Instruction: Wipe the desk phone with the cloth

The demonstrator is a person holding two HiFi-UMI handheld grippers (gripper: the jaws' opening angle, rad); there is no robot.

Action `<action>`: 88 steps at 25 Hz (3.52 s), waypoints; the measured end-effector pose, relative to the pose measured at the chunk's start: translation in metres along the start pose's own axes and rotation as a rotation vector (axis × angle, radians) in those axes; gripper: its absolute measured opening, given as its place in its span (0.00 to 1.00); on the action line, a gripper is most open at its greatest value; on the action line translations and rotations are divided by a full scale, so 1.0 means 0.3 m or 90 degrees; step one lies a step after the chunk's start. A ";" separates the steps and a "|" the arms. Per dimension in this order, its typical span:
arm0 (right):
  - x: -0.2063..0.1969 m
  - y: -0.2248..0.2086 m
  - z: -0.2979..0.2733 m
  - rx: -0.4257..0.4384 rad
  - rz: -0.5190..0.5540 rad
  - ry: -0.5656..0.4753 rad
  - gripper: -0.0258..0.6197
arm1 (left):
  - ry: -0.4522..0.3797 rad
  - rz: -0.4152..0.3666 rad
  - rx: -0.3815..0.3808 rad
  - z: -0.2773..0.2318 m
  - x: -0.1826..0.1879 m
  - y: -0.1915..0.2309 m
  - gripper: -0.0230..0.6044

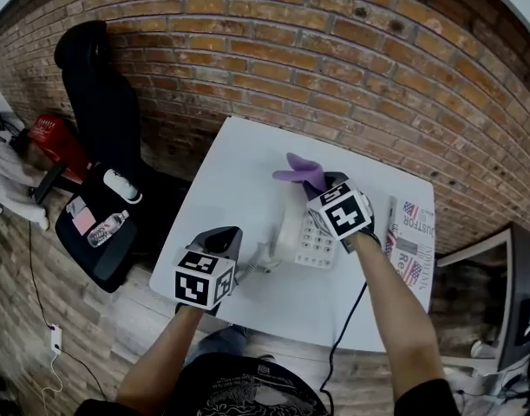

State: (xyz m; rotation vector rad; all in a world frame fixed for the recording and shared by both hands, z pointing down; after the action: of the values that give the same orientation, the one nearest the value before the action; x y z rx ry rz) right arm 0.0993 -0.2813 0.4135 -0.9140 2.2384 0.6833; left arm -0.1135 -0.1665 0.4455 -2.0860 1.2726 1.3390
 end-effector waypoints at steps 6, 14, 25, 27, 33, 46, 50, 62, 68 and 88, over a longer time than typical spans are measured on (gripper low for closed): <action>-0.024 0.047 -0.041 0.025 -0.002 0.017 0.11 | 0.000 0.004 0.001 -0.002 -0.006 0.011 0.04; -0.060 0.094 -0.022 0.035 -0.003 0.024 0.11 | -0.004 0.008 0.004 0.024 -0.012 0.004 0.04; -0.117 0.181 0.046 0.056 -0.008 0.024 0.11 | -0.016 0.007 0.006 0.065 -0.019 -0.027 0.04; -0.130 0.203 0.059 0.064 -0.011 0.022 0.11 | -0.018 0.007 0.005 0.073 -0.022 -0.035 0.04; -0.176 0.265 0.090 0.081 -0.021 0.022 0.11 | -0.021 0.005 0.001 0.094 -0.037 -0.063 0.04; -0.256 0.394 0.132 0.121 -0.028 0.041 0.11 | -0.030 0.005 0.001 0.146 -0.050 -0.096 0.04; -0.276 0.432 0.137 0.133 -0.030 0.051 0.11 | -0.030 0.007 0.001 0.164 -0.060 -0.101 0.04; -0.326 0.516 0.142 0.159 -0.032 0.069 0.11 | -0.026 0.008 0.002 0.198 -0.094 -0.101 0.04; -0.288 0.484 0.185 0.153 -0.021 0.052 0.11 | -0.026 0.001 -0.005 0.184 -0.076 -0.094 0.04; -0.081 0.084 0.197 0.085 -0.040 -0.017 0.11 | -0.023 -0.022 -0.036 -0.045 0.078 -0.050 0.04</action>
State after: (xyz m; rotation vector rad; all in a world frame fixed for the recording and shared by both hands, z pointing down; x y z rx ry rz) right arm 0.1146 -0.2166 0.3963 -0.8990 2.1935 0.5082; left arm -0.0902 -0.1793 0.4296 -2.1013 1.1922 1.4076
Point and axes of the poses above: the fingertips, and each gripper's own axes: z backward along the fingers, y to its left, x out of its top, the point moved 8 cm from there along z, backward along the fingers, and after that the axes turned 3 degrees about -z, right-handed, at the moved point
